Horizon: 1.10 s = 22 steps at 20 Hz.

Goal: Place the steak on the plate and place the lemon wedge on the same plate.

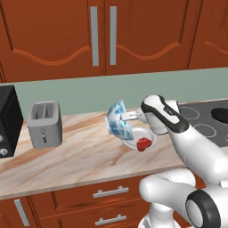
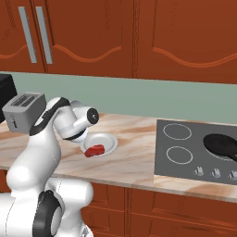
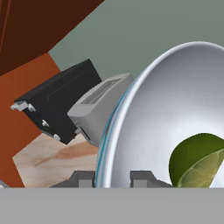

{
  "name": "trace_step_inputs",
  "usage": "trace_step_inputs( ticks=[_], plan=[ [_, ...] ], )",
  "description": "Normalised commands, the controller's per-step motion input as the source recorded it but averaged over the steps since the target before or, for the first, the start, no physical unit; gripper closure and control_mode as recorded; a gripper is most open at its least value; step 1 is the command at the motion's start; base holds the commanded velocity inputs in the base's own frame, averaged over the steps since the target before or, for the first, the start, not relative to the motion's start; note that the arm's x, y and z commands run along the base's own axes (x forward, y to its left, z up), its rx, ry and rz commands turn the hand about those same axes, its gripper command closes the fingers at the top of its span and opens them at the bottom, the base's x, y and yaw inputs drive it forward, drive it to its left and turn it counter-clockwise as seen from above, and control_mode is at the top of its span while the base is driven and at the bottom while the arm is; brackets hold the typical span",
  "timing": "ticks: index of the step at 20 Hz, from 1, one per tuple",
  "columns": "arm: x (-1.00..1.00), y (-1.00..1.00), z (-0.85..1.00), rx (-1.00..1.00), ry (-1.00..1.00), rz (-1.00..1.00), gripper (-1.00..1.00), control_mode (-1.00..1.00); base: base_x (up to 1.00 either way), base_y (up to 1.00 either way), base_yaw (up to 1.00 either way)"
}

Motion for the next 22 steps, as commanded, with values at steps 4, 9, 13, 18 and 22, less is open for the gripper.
trace_step_inputs(
  ticks=[4,9,13,18,22],
  plan=[
    [0.2,-0.05,0.0,0.16,0.0,0.0,1.0,-1.0,0.0,0.0,0.0],
    [0.23,-0.05,0.0,0.06,0.0,0.0,1.0,-1.0,0.0,0.0,0.0],
    [0.19,-0.07,0.04,0.01,0.0,0.0,1.0,-1.0,0.0,0.0,0.0],
    [0.12,-0.17,0.07,0.01,0.0,0.0,1.0,-1.0,0.0,0.0,0.0],
    [0.03,-0.19,0.03,0.05,0.0,0.0,1.0,-1.0,0.0,0.0,0.0]
  ],
)
